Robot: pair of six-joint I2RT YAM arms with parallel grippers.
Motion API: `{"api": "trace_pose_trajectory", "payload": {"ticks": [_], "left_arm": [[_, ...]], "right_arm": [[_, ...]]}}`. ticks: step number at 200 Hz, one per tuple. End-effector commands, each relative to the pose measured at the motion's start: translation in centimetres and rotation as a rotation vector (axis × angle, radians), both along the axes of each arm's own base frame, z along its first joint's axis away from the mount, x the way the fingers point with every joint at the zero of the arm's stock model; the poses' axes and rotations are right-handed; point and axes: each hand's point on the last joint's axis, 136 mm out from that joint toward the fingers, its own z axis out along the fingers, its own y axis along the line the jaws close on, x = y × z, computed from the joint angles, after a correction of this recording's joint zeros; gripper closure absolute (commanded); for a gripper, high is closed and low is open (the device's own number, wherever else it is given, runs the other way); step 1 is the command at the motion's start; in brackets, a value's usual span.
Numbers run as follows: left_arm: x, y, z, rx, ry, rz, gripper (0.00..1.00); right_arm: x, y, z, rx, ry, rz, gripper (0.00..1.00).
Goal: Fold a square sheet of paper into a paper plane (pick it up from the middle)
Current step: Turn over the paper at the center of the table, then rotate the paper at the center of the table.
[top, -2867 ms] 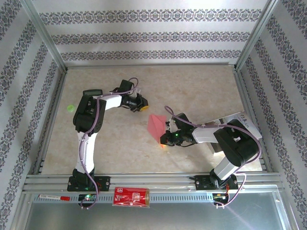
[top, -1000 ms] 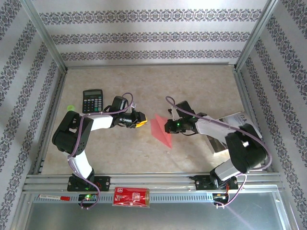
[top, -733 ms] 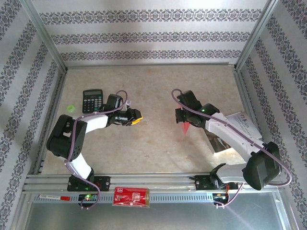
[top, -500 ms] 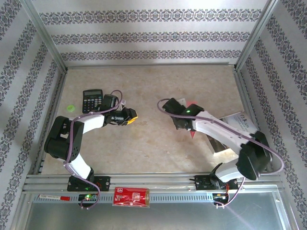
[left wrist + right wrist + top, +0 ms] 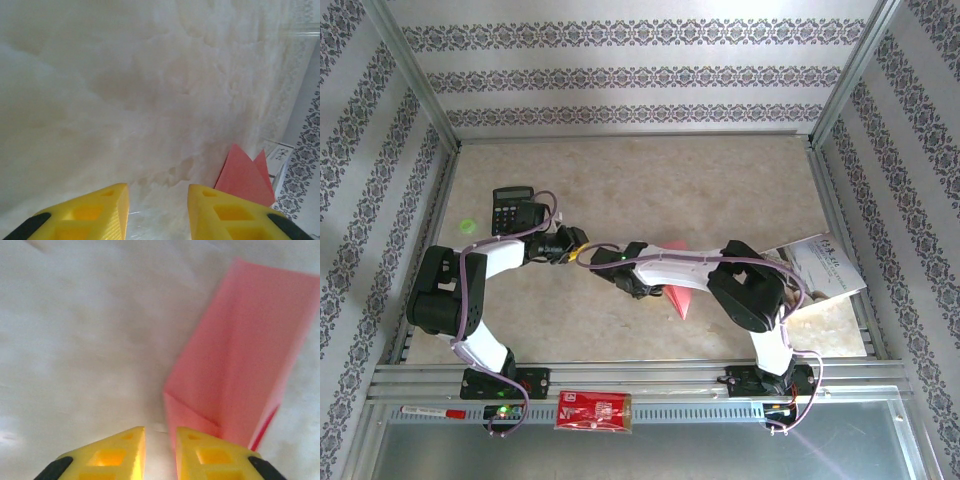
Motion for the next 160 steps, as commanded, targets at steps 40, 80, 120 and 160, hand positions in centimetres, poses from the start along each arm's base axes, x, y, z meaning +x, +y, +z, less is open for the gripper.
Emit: {"api": "trace_pose_trajectory", "payload": {"ticks": [40,80,120,160], "left_arm": [[-2.5,-1.9,1.7,-0.072,-0.029,-0.031,0.63],[-5.6,-10.4,4.6,-0.14,-0.092,-0.233,0.67],[-5.2,-17.7,4.6,-0.162,-0.102,-0.387,0.74],[-3.4,-20.6,2.5,-0.201,-0.053,-0.429,0.83]], "right_arm": [[-0.9,5.4,6.5,0.565,0.073,0.024,0.7],[-1.1,-1.9,7.5,0.794,0.132,-0.081,0.69],[-0.6,-5.9,3.2,0.864,0.173,-0.181,0.76],[-1.3,-5.0,-0.2,0.93,0.201,-0.238,0.84]]}}
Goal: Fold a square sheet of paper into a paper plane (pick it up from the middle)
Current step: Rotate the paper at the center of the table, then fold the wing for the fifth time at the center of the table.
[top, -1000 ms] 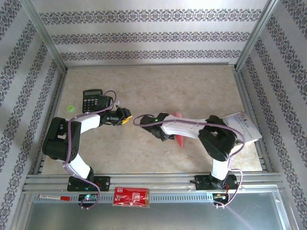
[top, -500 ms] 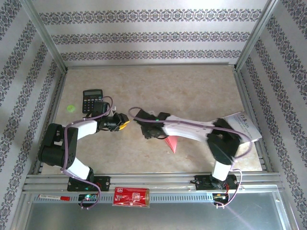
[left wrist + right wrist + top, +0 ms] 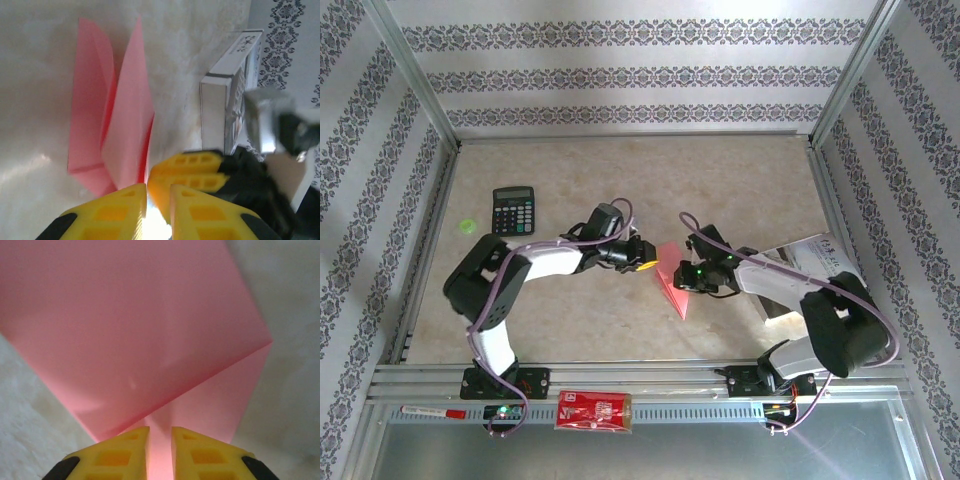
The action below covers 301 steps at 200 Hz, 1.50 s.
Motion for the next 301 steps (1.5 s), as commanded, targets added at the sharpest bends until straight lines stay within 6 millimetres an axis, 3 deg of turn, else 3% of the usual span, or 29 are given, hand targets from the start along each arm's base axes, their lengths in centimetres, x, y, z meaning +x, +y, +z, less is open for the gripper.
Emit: {"api": "trace_pose_trajectory", "payload": {"ticks": [1,28,59,78,111,131,149,162,178,194,213,249,301], "left_arm": [[0.6,-1.2,-0.3,-0.032,0.01,-0.023,0.83],[1.2,-0.9,-2.3,0.028,0.033,-0.035,0.83],[2.4,1.0,-3.7,0.068,0.036,-0.018,0.84],[3.1,2.0,-3.8,0.079,0.023,-0.014,0.83],[5.0,5.6,-4.1,0.124,0.01,0.028,0.79],[5.7,7.3,-2.4,0.095,-0.021,0.065,0.75],[4.4,8.0,-0.4,0.092,-0.057,0.074,0.73],[3.0,8.3,0.7,0.079,-0.07,0.08,0.72],[0.4,8.5,0.7,0.087,-0.058,0.09,0.73],[-2.1,7.5,0.5,0.084,-0.037,0.069,0.81],[-4.3,5.5,0.3,0.076,-0.019,0.014,0.88],[-5.5,3.9,-1.2,0.096,0.029,-0.054,0.97],[-4.7,5.3,-4.4,0.159,0.093,-0.053,1.0]], "right_arm": [[0.5,2.2,0.0,0.113,-0.035,0.002,0.84],[0.0,3.5,-0.7,0.135,-0.036,-0.019,0.86],[-0.2,5.0,-1.1,0.137,-0.045,-0.06,0.86],[0.0,6.5,-0.9,0.158,-0.061,-0.085,0.86],[0.8,10.5,0.6,0.226,-0.102,-0.068,0.8],[1.2,11.8,2.3,0.286,-0.128,-0.04,0.76],[1.2,10.6,3.2,0.282,-0.151,-0.039,0.73],[1.1,8.5,3.3,0.26,-0.157,-0.046,0.71],[1.5,5.4,3.1,0.213,-0.16,-0.071,0.69],[1.7,2.6,2.8,0.162,-0.149,-0.096,0.67],[2.1,0.7,2.7,0.147,-0.14,-0.116,0.66],[2.6,-0.4,2.9,0.162,-0.135,-0.127,0.64],[1.6,1.1,2.2,0.204,-0.06,-0.068,0.6]]}}
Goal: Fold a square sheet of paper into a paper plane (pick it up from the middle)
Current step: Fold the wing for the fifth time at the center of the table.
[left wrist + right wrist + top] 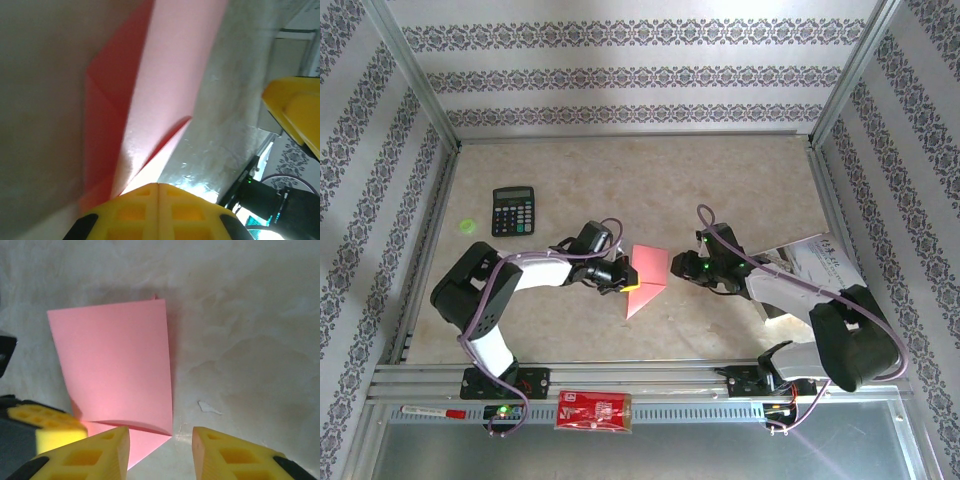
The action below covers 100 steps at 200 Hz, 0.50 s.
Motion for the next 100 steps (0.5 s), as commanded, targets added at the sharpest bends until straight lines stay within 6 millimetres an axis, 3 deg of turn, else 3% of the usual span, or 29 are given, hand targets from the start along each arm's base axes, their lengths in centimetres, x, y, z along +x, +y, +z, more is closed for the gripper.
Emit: {"api": "trace_pose_trajectory", "payload": {"ticks": [1,55,100], "left_arm": [[0.6,0.6,-0.4,0.015,0.009,-0.009,1.0],[0.6,1.2,-2.2,-0.038,0.072,0.021,1.0],[0.5,1.7,-2.8,-0.083,0.108,0.028,1.0]], "right_arm": [[-1.1,0.9,-0.7,0.023,0.051,0.066,0.6],[-2.0,3.4,-1.7,0.085,0.12,0.129,0.46],[-1.6,5.2,-1.9,0.136,0.14,0.15,0.43]]}}
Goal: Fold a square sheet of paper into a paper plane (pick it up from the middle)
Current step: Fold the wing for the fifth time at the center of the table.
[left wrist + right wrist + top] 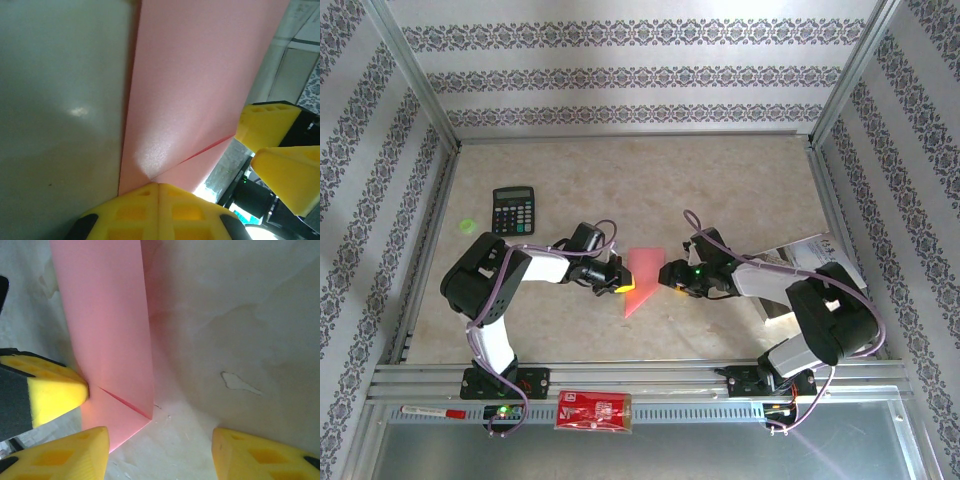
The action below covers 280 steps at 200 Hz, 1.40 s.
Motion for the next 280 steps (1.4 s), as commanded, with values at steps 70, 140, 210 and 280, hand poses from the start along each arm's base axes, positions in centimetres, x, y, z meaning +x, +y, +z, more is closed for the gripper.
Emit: {"api": "trace_pose_trajectory", "payload": {"ticks": [70,140,210,280], "left_arm": [[-0.5,0.7,-1.5,-0.013,0.04,0.0,1.0],[-0.6,0.8,-1.6,-0.007,0.039,-0.003,1.0],[-0.3,0.7,-1.3,0.001,0.028,-0.014,1.0],[0.5,0.3,3.2,0.018,-0.261,-0.031,0.73]], "right_arm": [[2.3,3.4,3.1,0.148,-0.061,0.035,0.54],[2.1,3.3,1.7,0.121,-0.04,0.043,0.6],[2.4,2.7,1.4,0.099,-0.052,0.024,0.91],[0.5,1.9,1.9,0.106,0.075,-0.171,1.0]]}}
